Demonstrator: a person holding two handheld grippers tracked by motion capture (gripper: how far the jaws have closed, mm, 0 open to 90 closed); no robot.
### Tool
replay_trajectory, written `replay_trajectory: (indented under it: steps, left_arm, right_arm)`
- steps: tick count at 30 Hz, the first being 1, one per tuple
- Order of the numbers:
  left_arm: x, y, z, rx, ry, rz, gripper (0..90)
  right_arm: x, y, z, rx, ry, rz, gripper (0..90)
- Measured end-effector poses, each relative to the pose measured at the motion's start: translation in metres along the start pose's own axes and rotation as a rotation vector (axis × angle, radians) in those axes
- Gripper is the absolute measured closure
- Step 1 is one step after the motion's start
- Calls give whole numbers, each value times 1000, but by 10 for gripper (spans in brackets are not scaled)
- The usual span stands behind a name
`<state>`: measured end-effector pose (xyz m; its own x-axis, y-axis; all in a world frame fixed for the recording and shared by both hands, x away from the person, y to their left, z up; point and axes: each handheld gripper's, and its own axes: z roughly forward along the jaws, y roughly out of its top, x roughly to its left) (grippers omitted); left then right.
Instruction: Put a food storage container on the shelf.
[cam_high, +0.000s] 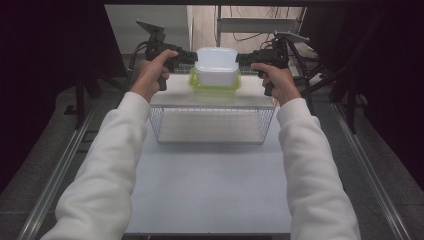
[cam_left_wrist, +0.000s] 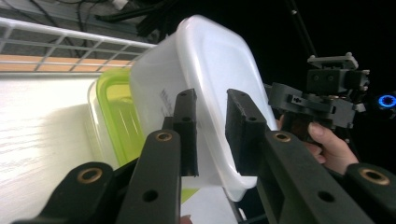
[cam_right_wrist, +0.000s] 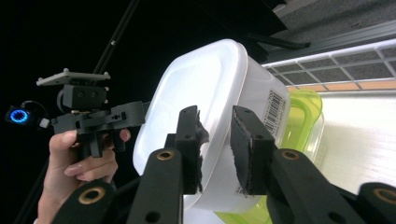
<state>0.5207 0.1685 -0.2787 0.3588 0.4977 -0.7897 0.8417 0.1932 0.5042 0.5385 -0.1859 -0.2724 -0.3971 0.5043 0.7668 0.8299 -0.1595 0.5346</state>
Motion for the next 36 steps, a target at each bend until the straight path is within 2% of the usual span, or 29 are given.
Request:
replay_trajectory:
  steps: [7,10,15,18,19,21,25,28,32,36]
  left_arm:
    - [0,-1,0,-8,0,7,741]
    - [-4,-2,-3,-35,22,49,709]
    - [-10,-4,-16,-77,77,132,564]
    - [-16,-9,-24,-74,82,187,496]
    - [-18,-12,-26,-72,82,205,475]
    - [-21,-19,-30,-72,84,228,446]
    - [-27,-36,-42,-72,110,301,413]
    - [-31,-51,-52,-79,126,355,392]
    - [-32,-78,-61,-66,144,418,366]
    - [-27,-109,-70,-54,143,446,358]
  right_arm:
    - [0,0,0,-6,-2,11,717]
    - [1,-1,0,-5,-6,0,677]
    - [8,-2,-8,-42,-46,-68,594]
    - [14,-5,-14,-48,-78,-141,555]
    - [17,-7,-17,-51,-85,-179,542]
    - [22,-12,-24,-55,-86,-227,522]
    - [28,-22,-37,-53,-105,-302,492]
    - [29,-33,-49,-61,-102,-352,471]
    - [28,-52,-63,-45,-114,-411,440]
    - [25,-74,-77,-37,-131,-476,409]
